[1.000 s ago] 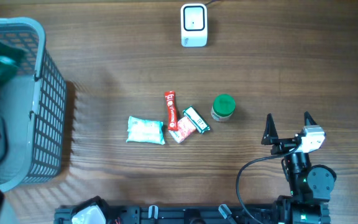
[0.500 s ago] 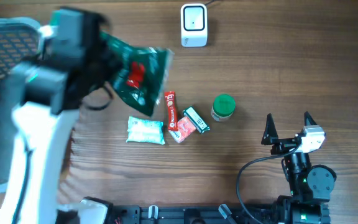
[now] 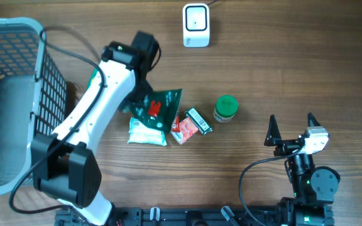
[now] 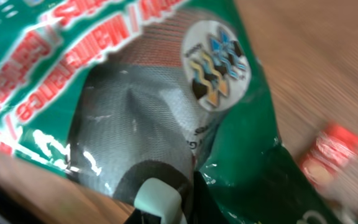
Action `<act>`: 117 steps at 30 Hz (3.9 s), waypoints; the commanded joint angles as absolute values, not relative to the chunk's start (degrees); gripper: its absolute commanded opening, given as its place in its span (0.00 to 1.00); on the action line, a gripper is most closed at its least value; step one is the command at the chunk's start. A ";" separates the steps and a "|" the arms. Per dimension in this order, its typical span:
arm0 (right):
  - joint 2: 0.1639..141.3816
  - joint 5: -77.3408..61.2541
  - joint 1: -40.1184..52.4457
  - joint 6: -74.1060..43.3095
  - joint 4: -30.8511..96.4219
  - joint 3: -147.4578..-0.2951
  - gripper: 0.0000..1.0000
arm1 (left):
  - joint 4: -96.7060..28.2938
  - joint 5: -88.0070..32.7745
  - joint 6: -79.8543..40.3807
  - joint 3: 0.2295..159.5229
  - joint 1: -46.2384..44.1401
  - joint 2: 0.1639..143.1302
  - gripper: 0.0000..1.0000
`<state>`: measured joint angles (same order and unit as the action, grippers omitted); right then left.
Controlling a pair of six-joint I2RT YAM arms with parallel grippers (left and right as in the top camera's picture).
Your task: Scan the item barcode
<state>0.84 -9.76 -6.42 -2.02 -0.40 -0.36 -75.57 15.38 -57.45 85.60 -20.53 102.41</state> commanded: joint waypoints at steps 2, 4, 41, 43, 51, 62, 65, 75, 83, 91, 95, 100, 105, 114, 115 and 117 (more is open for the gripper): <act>0.64 -8.80 -6.22 -1.54 -0.58 -0.30 1.00 | -77.41 16.95 -106.39 79.20 -20.73 102.41 0.07; 0.64 -8.80 -6.22 -1.52 -0.58 -0.30 1.00 | -77.34 16.97 -118.10 78.13 -20.73 102.39 0.18; 0.64 -8.80 -6.22 -1.56 -0.58 -0.30 1.00 | -60.51 11.18 -90.13 76.12 -8.21 92.86 1.00; 0.64 -8.80 -6.22 -1.54 -0.58 -0.30 1.00 | -58.41 13.89 -83.53 77.17 -8.69 88.71 1.00; 0.64 -8.80 -6.22 -1.56 -0.58 -0.30 1.00 | -39.46 26.74 -52.90 77.45 -16.56 68.55 1.00; 0.64 -8.80 -6.22 -1.54 -0.58 -0.30 0.99 | -12.27 40.66 -6.11 77.45 -26.89 51.75 1.00; 0.64 -8.80 -6.22 -1.56 -0.58 -0.30 1.00 | -12.51 40.91 3.55 77.49 -26.89 50.15 1.00; 0.64 -8.80 -6.22 -1.56 -0.58 -0.30 1.00 | -11.73 41.21 10.35 77.49 -26.83 47.16 1.00; 0.64 -8.32 -6.22 -0.78 -0.62 -0.30 1.00 | -11.99 41.21 9.45 77.47 -24.38 40.99 1.00; 0.64 -3.86 -6.24 11.20 -0.16 -0.30 1.00 | -17.87 29.78 -0.69 77.47 -14.52 34.50 1.00; 0.64 -7.27 -6.22 4.43 -0.43 -0.30 1.00 | -18.70 25.32 -4.97 77.47 -9.43 32.58 1.00; 1.15 -15.62 -6.22 -34.98 -1.15 -0.30 1.00 | -20.25 8.51 -8.01 77.47 -2.17 28.62 1.00; 2.04 -29.93 -6.22 -55.35 -1.96 -0.30 1.00 | -21.02 2.09 -8.01 77.47 4.05 24.36 1.00; 2.04 -42.74 -6.22 -65.36 -3.57 -0.30 1.00 | -21.56 1.15 -7.73 77.47 2.33 12.47 1.00; 2.04 -43.66 -6.24 -64.93 -3.57 -0.30 1.00 | -21.56 1.15 -7.73 77.47 2.35 11.53 1.00; 2.04 -45.50 -6.22 -64.84 -3.95 -0.47 1.00 | -21.50 2.52 -7.73 77.47 2.35 9.47 1.00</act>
